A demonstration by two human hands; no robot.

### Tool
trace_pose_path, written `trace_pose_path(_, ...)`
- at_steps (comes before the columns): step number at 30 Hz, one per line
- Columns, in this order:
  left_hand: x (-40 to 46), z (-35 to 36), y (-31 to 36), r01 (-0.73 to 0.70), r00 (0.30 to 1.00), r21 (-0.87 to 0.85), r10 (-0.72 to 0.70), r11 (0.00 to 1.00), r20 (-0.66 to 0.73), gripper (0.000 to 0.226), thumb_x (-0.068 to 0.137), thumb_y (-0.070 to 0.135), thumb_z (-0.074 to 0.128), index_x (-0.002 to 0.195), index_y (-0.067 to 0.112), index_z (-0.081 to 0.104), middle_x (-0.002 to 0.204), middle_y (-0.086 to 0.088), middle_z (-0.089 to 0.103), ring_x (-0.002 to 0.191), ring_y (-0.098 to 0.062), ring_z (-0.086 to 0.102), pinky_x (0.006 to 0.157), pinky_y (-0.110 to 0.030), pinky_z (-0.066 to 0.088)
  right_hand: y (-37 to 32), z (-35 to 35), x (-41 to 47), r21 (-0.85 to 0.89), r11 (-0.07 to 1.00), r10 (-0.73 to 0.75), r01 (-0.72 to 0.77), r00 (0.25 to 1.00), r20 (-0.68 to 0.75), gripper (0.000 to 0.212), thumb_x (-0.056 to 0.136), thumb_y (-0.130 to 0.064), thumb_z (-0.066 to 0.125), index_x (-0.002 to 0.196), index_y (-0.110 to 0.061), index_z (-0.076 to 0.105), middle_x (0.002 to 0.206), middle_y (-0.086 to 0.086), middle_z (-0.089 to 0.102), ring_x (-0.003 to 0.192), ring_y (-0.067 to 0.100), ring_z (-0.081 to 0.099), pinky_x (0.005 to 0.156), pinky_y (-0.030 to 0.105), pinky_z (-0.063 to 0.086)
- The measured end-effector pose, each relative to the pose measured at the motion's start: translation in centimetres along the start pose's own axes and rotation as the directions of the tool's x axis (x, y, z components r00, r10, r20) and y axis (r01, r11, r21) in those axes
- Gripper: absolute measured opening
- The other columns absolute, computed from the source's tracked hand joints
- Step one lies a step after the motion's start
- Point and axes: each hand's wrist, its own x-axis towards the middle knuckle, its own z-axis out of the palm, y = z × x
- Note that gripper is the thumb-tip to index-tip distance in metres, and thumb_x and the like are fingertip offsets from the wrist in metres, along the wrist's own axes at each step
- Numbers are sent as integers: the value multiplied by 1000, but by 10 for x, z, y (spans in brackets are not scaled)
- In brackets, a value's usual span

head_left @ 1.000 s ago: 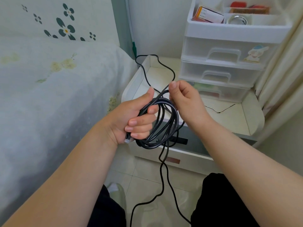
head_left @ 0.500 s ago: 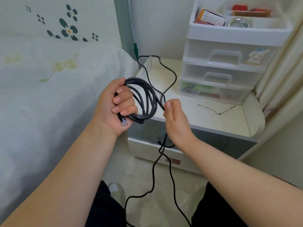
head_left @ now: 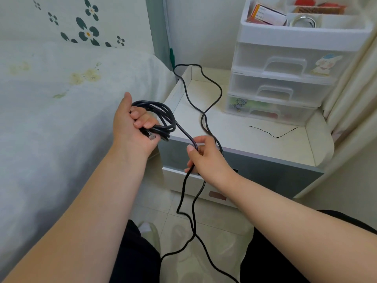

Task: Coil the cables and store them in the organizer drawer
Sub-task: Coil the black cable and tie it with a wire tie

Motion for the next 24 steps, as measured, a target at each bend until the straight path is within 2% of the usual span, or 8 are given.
trace_pose_path(3, 3, -1, 1, -58, 998, 6, 58, 998, -31, 49, 95, 42, 53, 56, 21, 33, 39, 8, 32, 29, -8, 27, 32, -16, 25, 2, 5, -4, 154, 987, 45, -45, 999, 3, 14, 98, -19, 46, 101, -15, 58, 82, -1, 55, 68, 10, 55, 74, 31, 57)
trace_pose_path(6, 7, -2, 1, -91, 994, -24, 89, 996, -68, 50, 93, 48, 54, 57, 20, 34, 41, 8, 33, 30, -8, 25, 32, -17, 25, 5, 8, -8, 314, 942, 87, -115, 991, 101, 27, 101, -23, 40, 123, -24, 56, 72, 1, 50, 72, 13, 50, 78, 37, 58)
trace_pose_path(9, 9, -3, -1, -113, 988, -21, 110, 993, -113, 51, 90, 54, 54, 58, 20, 35, 43, 8, 33, 32, -7, 25, 33, -18, 26, 2, 14, -10, 395, 896, 172, -202, 979, 110, 23, 102, -25, 36, 123, -32, 43, 69, 2, 46, 64, 12, 46, 60, 30, 57)
trace_pose_path(11, 8, -1, -3, -153, 978, 6, 152, 988, -144, 52, 89, 57, 53, 59, 20, 34, 43, 8, 34, 32, -8, 26, 33, -19, 26, 1, 15, -9, 245, 954, 181, -171, 983, -17, 15, 102, -23, 34, 114, -16, 40, 70, 2, 52, 60, 11, 45, 51, 25, 48)
trace_pose_path(14, 5, 3, -5, -217, 960, 80, 227, 973, -166, 52, 89, 60, 51, 61, 19, 35, 44, 7, 34, 34, -8, 25, 34, -19, 25, -1, 13, -13, -249, 968, 15, -32, 997, -71, 19, 99, -19, 36, 115, -11, 41, 83, 3, 61, 69, 14, 53, 62, 29, 45)
trace_pose_path(17, 2, 7, -8, -277, 936, 280, 324, 919, -140, 52, 89, 62, 47, 65, 18, 35, 46, 6, 34, 37, -10, 25, 36, -21, 26, -7, 11, -25, -645, 756, -44, 113, 991, 123, 49, 92, -6, 39, 140, -14, 31, 94, 7, 62, 78, 24, 58, 66, 34, 47)
trace_pose_path(19, 1, 10, -14, -305, 919, 438, 382, 845, -98, 51, 90, 61, 45, 67, 17, 36, 47, 5, 36, 36, -11, 26, 37, -21, 27, -10, 11, -34, -805, 559, -60, 198, 978, 199, 61, 85, 4, 41, 142, -11, 28, 93, 8, 63, 73, 26, 57, 56, 34, 43)
trace_pose_path(24, 1, 13, -34, -333, 913, 783, 386, 525, 129, 47, 94, 55, 45, 68, 16, 40, 42, 5, 42, 32, -12, 31, 38, -21, 29, -33, -1, -45, -923, 241, -227, 301, 942, 248, 22, 88, -4, 51, 109, -11, 48, 76, 2, 52, 53, 20, 39, 46, 28, 24)
